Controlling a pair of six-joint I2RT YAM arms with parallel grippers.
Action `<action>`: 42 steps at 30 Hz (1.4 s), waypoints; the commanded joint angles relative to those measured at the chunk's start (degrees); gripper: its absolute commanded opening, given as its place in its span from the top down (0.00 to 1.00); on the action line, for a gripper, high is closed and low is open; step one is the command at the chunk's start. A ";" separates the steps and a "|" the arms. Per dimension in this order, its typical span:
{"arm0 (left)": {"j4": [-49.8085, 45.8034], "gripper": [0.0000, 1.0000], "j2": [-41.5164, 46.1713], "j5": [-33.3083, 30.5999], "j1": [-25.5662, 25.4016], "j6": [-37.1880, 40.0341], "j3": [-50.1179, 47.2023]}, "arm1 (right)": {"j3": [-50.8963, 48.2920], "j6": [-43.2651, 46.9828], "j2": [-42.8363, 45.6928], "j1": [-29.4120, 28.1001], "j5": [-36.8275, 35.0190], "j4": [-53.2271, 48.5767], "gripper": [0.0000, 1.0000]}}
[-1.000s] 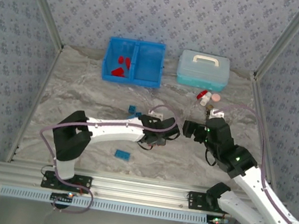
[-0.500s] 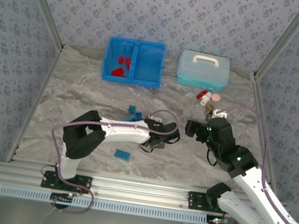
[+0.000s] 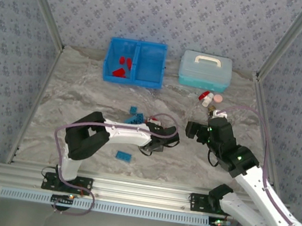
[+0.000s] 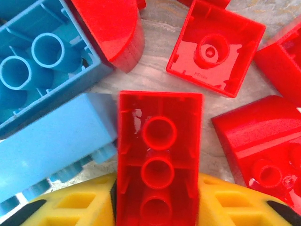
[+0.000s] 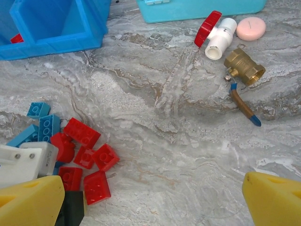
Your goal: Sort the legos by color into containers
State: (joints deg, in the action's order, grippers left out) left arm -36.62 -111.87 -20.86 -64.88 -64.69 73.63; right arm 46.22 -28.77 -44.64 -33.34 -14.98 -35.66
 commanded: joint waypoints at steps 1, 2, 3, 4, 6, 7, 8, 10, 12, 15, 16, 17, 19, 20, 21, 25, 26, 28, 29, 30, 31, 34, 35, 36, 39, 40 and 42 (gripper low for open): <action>-0.46 0.66 0.04 -1.42 -0.07 -0.55 -0.37 | 1.55 -1.24 0.20 0.23 0.66 -0.73 0.00; -0.66 0.69 0.75 -1.84 -0.07 -0.15 -0.25 | 1.66 -1.36 0.17 0.29 0.63 -0.77 0.00; -1.05 0.69 1.49 -2.37 -0.07 0.19 0.00 | 1.64 -1.41 0.17 0.22 0.66 -0.86 0.00; -1.78 0.70 2.55 -3.05 -0.09 0.67 0.46 | 1.60 -1.55 0.21 0.27 0.72 -0.73 0.00; -3.98 0.70 4.92 -4.44 -0.07 2.50 1.93 | 1.62 -1.79 0.17 0.26 0.92 -0.63 0.00; -5.13 0.70 6.01 -5.36 -0.07 3.54 2.98 | 1.74 -1.84 0.17 0.30 1.06 -0.52 0.00; -6.46 0.70 7.45 -6.70 -0.07 4.84 4.26 | 1.75 -1.87 0.18 0.30 1.15 -0.35 0.00; -8.86 0.70 10.27 -9.34 0.64 7.64 6.89 | 1.86 -1.94 0.18 0.22 1.18 -0.10 0.00; -10.80 0.70 13.26 -11.42 2.88 11.13 9.31 | 2.03 -1.94 0.02 0.29 1.36 0.24 0.00; -10.43 0.70 16.99 -13.63 8.50 17.61 11.33 | 2.15 -2.05 -0.29 0.19 1.60 0.76 0.00; -10.07 0.70 17.72 -13.77 10.56 19.53 12.05 | 2.21 -2.16 -0.43 0.20 1.77 0.85 0.00; -9.14 0.70 18.32 -13.63 13.24 21.80 12.76 | 2.21 -2.14 -0.57 0.21 2.08 0.98 0.00; -7.03 0.70 18.62 -10.98 18.82 25.15 14.49 | 2.21 -2.25 -0.84 0.19 2.48 0.95 0.00; -5.58 0.70 18.27 -9.14 21.69 26.92 15.51 | 2.21 -2.32 -1.00 0.20 2.64 0.99 0.00; -4.79 0.70 17.45 -7.16 24.62 28.19 17.02 | 2.21 -2.32 -1.09 0.21 2.81 0.90 0.00; -5.96 0.70 10.41 -1.26 32.83 31.02 27.54 | 2.56 -2.33 -1.97 0.22 2.95 2.48 0.00; -6.78 0.70 7.97 0.59 34.90 31.26 30.89 | 2.66 -2.10 -2.20 0.30 2.86 2.68 0.00; -7.76 0.71 3.03 3.92 38.28 31.29 36.63 | 2.86 -1.53 -2.72 0.40 2.41 2.88 0.00; -8.16 0.71 0.24 4.88 39.87 31.43 39.99 | 3.02 -1.21 -3.05 0.49 2.18 2.88 0.00; -8.76 0.71 -2.66 5.94 41.46 31.41 43.23 | 3.32 -0.93 -3.25 0.62 2.16 2.88 0.00; -9.21 0.71 -5.17 6.80 42.60 31.47 46.22 | 3.60 -0.61 -3.62 0.71 2.22 2.79 0.00; -11.82 0.71 -14.69 9.71 46.31 30.99 56.89 | 4.47 0.33 -4.30 0.87 2.41 2.53 0.00; -13.06 0.71 -18.37 11.24 47.27 31.34 61.36 | 4.59 0.76 -4.62 0.91 2.31 2.48 0.00; -14.52 0.71 -22.17 12.31 48.01 31.73 65.93 | 4.74 0.91 -4.80 0.97 2.24 2.35 0.00; -18.22 0.71 -31.55 14.38 49.70 32.45 78.05 | 4.88 1.42 -5.10 1.17 2.15 1.76 0.00; -18.52 0.69 -33.34 14.65 50.04 32.28 79.89 | 4.87 1.36 -5.10 1.19 2.15 1.66 0.00; -18.44 0.65 -35.60 15.44 50.48 31.10 80.77 | 4.67 1.37 -5.10 1.39 2.06 1.47 0.00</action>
State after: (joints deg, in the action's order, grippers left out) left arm -50.28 -145.38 -8.91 -14.39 -33.69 150.69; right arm 49.41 -28.49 -49.74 -32.36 -12.62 -33.67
